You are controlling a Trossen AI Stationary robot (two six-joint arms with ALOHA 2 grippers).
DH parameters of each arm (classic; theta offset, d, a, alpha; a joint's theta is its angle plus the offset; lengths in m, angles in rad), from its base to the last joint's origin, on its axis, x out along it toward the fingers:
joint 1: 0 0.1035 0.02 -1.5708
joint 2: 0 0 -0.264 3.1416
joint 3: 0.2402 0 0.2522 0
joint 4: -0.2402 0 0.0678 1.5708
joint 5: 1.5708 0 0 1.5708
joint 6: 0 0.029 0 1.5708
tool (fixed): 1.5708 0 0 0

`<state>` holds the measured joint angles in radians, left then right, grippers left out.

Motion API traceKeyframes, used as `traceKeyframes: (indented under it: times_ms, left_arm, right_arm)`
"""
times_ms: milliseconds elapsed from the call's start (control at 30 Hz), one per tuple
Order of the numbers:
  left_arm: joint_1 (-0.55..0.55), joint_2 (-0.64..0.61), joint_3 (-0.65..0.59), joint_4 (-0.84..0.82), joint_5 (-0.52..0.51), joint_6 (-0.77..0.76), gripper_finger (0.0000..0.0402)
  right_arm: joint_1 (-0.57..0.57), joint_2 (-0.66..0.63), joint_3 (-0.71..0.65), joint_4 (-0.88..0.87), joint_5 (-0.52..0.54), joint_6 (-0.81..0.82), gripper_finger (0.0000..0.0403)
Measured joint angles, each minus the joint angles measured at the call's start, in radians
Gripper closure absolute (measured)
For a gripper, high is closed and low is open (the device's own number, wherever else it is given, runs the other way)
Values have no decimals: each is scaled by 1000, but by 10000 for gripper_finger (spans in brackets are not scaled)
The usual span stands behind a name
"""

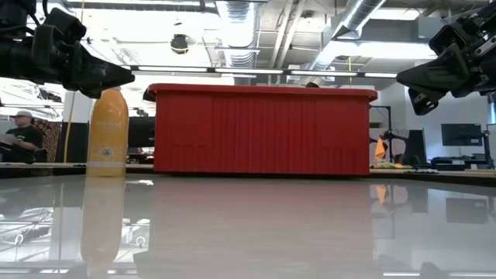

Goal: Fold Laundry from Bin
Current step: Fold the dark blue jeans

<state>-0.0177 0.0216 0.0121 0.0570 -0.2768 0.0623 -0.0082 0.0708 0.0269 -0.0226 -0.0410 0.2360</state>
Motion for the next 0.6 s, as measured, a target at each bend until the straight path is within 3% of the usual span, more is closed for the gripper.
traceKeyframes:
  times_ms: [133, 300, 400, 600]
  left_arm:
    - [0, 0, 0, 2, 0, -50, 290]
    - [0, 0, 0, 61, -33, -316, 290]
    - [1, 0, 0, 75, -54, -462, 290]
    - [1, 2, 0, 67, -77, -556, 290]
  right_arm:
    - [0, 0, 0, 0, 0, 0, 365]
    - [0, 0, 0, 0, 0, -5, 365]
    - [-6, 0, -1, 10, 39, -98, 365]
    - [-8, -1, -4, 190, 75, -99, 365]
